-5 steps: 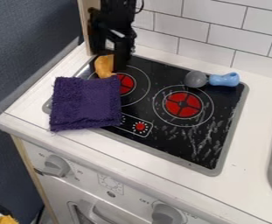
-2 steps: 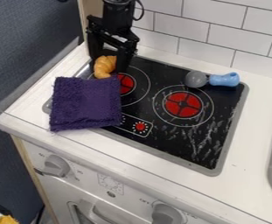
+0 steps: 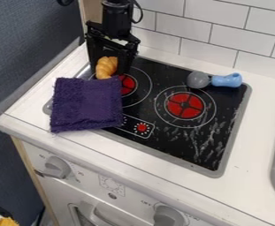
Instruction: Moved the croissant to the top left of the stove
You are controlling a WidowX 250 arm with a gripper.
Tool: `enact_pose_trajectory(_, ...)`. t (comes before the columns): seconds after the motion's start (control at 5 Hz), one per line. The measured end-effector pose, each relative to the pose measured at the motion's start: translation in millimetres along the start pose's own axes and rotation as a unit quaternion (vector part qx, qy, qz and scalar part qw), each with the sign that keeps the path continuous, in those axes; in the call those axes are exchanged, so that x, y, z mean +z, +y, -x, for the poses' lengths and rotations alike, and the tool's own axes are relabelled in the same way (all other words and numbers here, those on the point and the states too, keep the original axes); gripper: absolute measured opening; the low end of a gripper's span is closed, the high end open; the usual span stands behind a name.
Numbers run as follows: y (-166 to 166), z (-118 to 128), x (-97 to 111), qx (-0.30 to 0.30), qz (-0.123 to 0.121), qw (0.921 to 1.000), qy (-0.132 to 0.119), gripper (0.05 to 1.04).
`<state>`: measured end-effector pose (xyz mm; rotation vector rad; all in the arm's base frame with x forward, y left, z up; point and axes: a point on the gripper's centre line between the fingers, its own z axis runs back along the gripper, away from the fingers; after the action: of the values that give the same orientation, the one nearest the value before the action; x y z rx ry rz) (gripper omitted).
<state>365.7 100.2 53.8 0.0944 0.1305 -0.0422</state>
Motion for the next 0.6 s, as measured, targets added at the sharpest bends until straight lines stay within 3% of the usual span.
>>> enact_pose_trajectory(0.2, -0.1, -0.1, 0.1, -0.005, -0.002, 1.0000, 0.000, 0.690)
enact_pose_trajectory(0.4, 1.7, 0.4, -0.3, -0.004, -0.007, 1.0000, 0.001, 0.627)
enact_pose_trajectory(0.6, -0.4, 2.3, -1.1, -0.011, -0.020, 0.9997, 0.003, 0.627)
